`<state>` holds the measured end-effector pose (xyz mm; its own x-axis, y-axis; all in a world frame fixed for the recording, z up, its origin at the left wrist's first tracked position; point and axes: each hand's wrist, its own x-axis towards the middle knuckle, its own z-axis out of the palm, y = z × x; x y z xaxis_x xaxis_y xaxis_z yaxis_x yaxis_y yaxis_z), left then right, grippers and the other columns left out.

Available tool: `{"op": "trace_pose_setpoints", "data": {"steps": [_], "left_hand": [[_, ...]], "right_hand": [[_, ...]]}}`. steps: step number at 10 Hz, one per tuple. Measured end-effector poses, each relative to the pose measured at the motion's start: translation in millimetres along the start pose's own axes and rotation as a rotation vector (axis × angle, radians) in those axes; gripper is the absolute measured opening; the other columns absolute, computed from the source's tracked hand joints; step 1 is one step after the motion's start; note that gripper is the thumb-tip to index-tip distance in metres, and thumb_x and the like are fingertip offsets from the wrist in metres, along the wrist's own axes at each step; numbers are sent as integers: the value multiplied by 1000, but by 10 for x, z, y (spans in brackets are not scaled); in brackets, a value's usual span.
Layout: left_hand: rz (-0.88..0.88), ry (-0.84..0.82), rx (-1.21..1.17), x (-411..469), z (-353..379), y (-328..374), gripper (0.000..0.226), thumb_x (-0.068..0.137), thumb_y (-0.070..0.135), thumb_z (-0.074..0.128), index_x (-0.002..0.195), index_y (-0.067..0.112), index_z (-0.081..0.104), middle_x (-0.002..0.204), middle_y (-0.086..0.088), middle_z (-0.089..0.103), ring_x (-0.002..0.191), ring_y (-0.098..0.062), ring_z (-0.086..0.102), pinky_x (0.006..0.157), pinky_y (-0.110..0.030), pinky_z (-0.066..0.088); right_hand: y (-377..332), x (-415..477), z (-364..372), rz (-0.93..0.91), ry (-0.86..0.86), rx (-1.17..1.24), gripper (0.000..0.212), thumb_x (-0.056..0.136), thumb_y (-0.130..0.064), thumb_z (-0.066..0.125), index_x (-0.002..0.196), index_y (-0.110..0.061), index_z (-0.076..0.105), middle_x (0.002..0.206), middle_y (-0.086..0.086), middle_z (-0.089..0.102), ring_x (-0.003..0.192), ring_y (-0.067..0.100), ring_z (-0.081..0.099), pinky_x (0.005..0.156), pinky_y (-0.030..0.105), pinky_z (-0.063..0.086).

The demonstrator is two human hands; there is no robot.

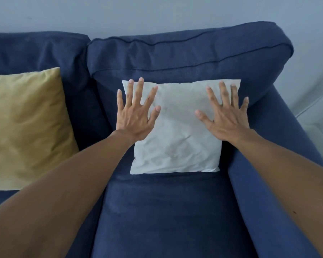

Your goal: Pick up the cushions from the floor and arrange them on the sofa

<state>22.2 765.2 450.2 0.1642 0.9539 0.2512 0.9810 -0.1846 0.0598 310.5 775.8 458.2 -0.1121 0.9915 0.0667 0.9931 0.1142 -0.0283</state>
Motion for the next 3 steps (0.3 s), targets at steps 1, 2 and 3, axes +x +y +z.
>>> {"op": "trace_pose_setpoints", "data": {"steps": [1, 2, 3], "left_hand": [[7, 14, -36, -225, -226, -41, 65, 104, 59, 7, 165, 34, 11, 173, -6, -6, 158, -34, -10, 124, -61, -4], [21, 16, -44, -484, -446, -113, 67, 103, 61, 4, 164, 36, 8, 173, -4, -10, 158, -31, -14, 125, -59, -6], [32, 22, -31, -783, -662, -261, 68, 102, 63, 2, 164, 38, 4, 173, -2, -13, 158, -29, -17, 124, -56, -10]], "right_hand": [[-230, -250, -199, -6, -8, -36, 93, 83, -90, -1, 161, -40, -8, 169, -1, -21, 154, 32, -19, 116, 72, 1], [-463, -541, -431, 22, -11, -58, 95, 81, -91, -3, 161, -41, -8, 169, -2, -21, 154, 32, -20, 117, 71, 1], [-724, -821, -627, 38, 5, -55, 93, 82, -91, 0, 161, -42, -7, 169, -1, -20, 154, 31, -21, 117, 71, 1]]}}
